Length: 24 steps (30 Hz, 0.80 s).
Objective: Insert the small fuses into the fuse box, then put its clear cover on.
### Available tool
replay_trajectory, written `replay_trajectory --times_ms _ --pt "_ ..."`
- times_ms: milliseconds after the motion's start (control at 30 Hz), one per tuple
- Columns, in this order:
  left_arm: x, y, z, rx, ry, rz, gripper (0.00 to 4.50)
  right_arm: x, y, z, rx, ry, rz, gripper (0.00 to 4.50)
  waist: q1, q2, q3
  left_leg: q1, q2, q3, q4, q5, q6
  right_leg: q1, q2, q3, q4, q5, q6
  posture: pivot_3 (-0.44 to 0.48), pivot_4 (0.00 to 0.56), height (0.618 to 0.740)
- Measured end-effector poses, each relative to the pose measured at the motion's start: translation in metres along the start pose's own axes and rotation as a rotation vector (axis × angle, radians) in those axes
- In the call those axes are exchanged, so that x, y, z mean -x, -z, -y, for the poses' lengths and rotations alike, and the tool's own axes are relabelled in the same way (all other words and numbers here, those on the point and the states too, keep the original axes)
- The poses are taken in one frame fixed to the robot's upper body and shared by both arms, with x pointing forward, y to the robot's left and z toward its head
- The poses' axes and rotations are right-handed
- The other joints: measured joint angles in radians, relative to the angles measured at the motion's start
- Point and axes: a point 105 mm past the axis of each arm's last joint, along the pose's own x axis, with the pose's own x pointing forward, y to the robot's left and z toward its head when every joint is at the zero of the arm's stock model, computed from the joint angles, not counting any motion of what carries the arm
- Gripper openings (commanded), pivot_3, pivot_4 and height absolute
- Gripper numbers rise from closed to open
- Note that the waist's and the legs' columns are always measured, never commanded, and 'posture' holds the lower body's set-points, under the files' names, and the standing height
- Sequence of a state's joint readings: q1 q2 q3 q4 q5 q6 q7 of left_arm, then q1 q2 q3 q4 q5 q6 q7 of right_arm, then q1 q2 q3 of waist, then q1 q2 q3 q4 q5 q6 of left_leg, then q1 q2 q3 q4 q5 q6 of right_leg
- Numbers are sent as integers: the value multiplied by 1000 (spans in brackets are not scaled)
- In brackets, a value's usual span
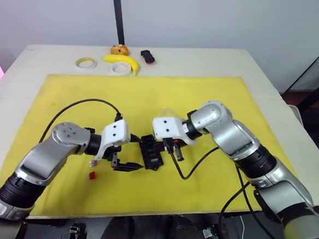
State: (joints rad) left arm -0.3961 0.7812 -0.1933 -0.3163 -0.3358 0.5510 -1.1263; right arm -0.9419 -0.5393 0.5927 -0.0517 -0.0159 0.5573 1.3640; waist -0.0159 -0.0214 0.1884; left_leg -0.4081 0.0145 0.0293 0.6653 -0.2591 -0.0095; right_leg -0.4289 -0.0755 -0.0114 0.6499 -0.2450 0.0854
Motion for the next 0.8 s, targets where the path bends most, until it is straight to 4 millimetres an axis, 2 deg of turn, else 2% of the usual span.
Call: replay_trajectory --times_ms 733,800 --pt "0 0 0 0 4 0 4451 -1 -1 3 -26 15 10 0 1 0 0 0 0 0 0 0 0 0 0 0 0 0 0 0 150 740" --pt "0 0 0 0 3 0 4500 -1 -1 3 -27 18 12 669 1 0 0 0 0 0 0 0 0 0 0 0 0 0 0 0 150 740"
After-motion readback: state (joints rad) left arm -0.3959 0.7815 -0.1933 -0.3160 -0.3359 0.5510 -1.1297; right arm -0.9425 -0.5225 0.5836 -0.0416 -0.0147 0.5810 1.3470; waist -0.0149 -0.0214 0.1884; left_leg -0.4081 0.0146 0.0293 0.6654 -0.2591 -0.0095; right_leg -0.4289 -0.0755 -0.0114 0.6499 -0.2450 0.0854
